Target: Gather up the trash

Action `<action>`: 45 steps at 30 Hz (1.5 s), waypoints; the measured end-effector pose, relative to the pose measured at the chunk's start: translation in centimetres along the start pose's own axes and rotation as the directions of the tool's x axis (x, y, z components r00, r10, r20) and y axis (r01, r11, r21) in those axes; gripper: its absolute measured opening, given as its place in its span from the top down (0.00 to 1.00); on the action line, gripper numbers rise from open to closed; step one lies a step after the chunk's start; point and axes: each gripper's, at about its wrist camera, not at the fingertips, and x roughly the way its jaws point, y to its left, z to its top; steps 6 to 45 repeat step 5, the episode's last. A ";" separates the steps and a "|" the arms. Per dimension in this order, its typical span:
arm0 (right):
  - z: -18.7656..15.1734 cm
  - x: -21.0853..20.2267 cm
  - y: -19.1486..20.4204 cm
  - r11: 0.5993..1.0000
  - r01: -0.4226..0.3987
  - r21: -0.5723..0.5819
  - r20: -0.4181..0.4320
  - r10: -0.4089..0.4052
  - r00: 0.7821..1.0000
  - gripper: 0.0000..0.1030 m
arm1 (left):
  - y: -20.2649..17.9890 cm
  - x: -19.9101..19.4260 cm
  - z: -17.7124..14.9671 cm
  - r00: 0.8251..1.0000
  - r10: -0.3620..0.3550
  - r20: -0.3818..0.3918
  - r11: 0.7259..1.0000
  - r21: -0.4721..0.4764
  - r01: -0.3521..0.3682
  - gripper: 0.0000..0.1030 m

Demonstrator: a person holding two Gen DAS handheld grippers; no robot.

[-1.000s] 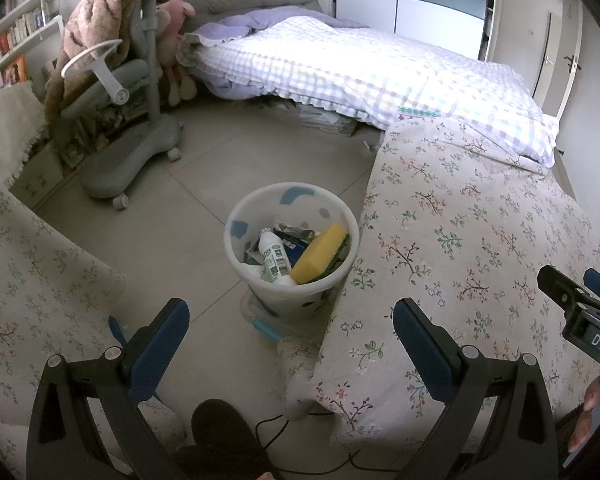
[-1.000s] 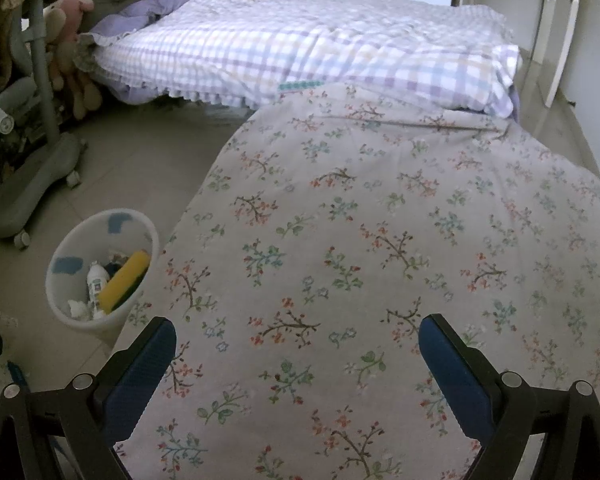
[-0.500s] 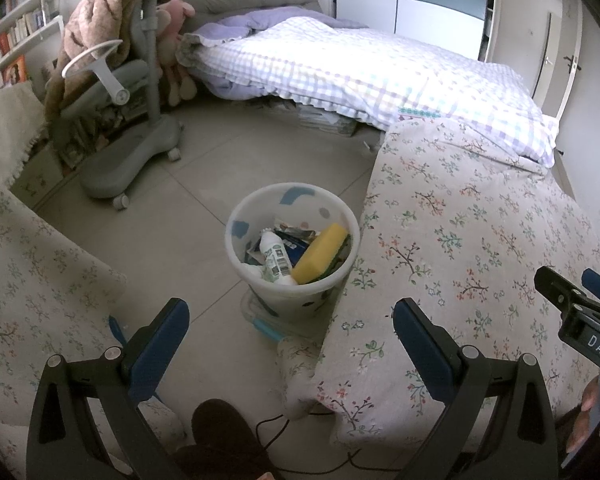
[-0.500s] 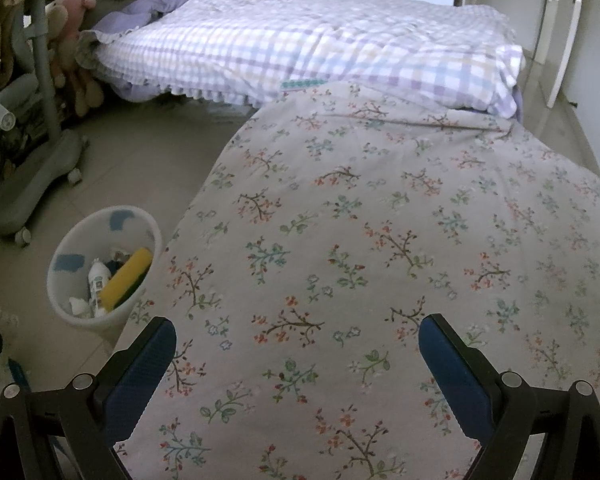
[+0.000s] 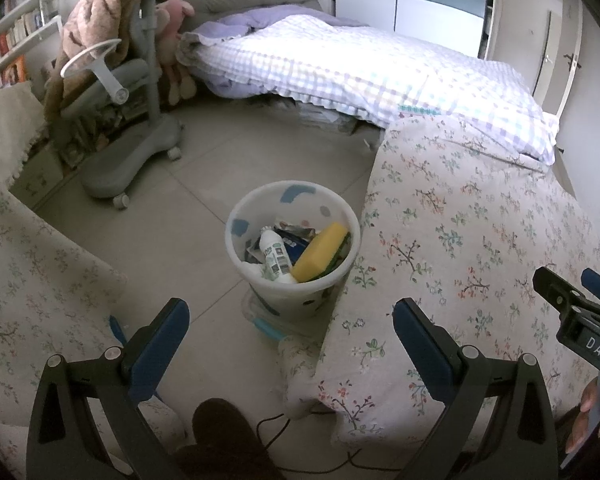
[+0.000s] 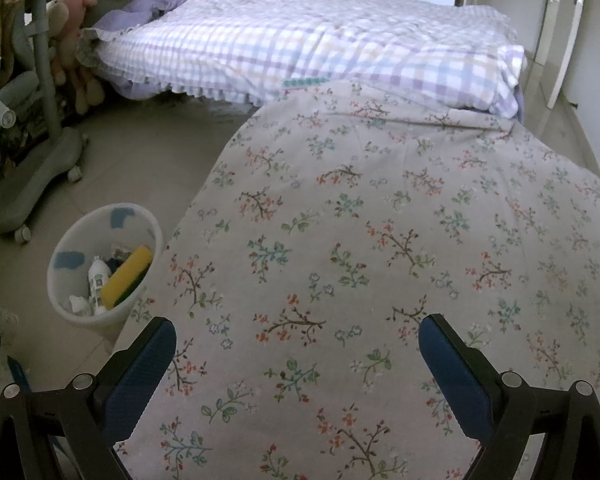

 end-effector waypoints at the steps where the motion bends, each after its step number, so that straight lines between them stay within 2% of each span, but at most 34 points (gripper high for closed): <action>1: 0.0 0.1 0.0 1.000 -0.001 -0.002 -0.001 0.001 1.000 0.03 | 0.1 0.0 0.0 1.000 -0.006 -0.004 1.000 -0.001 0.006 0.00; 5: -0.1 0.3 0.0 1.000 -0.005 -0.006 -0.006 0.005 1.000 0.03 | 1.0 0.1 0.3 0.999 -0.044 -0.021 0.999 -0.033 0.043 0.00; 45: -0.1 0.3 0.0 1.000 -0.005 -0.006 -0.006 0.005 1.000 0.03 | 1.0 0.1 0.3 0.999 -0.044 -0.021 0.999 -0.033 0.043 0.00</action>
